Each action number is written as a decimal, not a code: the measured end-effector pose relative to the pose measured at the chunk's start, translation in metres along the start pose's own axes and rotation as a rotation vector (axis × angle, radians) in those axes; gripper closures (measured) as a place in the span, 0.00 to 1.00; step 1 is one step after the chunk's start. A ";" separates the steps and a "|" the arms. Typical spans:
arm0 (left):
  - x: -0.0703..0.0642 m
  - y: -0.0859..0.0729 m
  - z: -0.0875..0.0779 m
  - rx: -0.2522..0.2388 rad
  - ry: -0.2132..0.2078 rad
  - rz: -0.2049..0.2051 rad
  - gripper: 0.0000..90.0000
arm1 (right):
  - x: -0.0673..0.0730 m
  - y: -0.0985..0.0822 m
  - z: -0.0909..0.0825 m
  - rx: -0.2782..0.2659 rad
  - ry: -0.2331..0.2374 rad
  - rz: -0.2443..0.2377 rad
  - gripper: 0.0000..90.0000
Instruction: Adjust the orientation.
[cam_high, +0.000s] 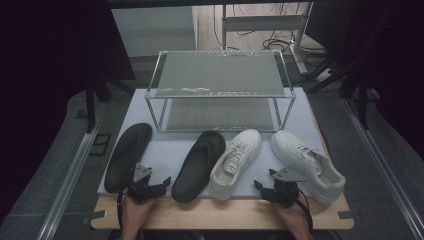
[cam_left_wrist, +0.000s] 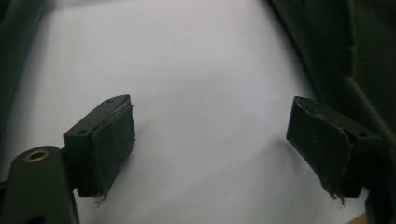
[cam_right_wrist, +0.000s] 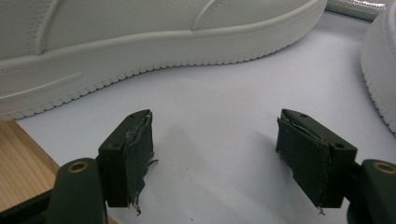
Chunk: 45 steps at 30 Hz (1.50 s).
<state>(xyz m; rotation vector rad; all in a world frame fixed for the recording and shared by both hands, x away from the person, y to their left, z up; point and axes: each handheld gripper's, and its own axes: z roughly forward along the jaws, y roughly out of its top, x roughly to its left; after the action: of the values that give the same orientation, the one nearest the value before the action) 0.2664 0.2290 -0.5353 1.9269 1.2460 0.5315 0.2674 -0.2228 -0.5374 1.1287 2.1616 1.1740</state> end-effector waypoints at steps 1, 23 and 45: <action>0.000 0.001 -0.001 0.001 -0.002 0.000 0.17 | 0.000 0.000 0.000 0.000 0.000 0.000 0.30; 0.007 0.010 -0.011 0.007 -0.011 0.017 0.17 | 0.000 0.000 0.000 0.002 -0.002 -0.001 0.30; 0.032 0.022 -0.038 -0.019 0.037 0.007 0.33 | 0.000 0.000 0.000 0.001 -0.002 -0.001 0.30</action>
<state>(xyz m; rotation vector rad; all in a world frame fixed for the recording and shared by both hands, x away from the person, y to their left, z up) 0.2665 0.2673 -0.4967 1.9139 1.2537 0.5824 0.2674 -0.2227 -0.5374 1.1289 2.1610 1.1714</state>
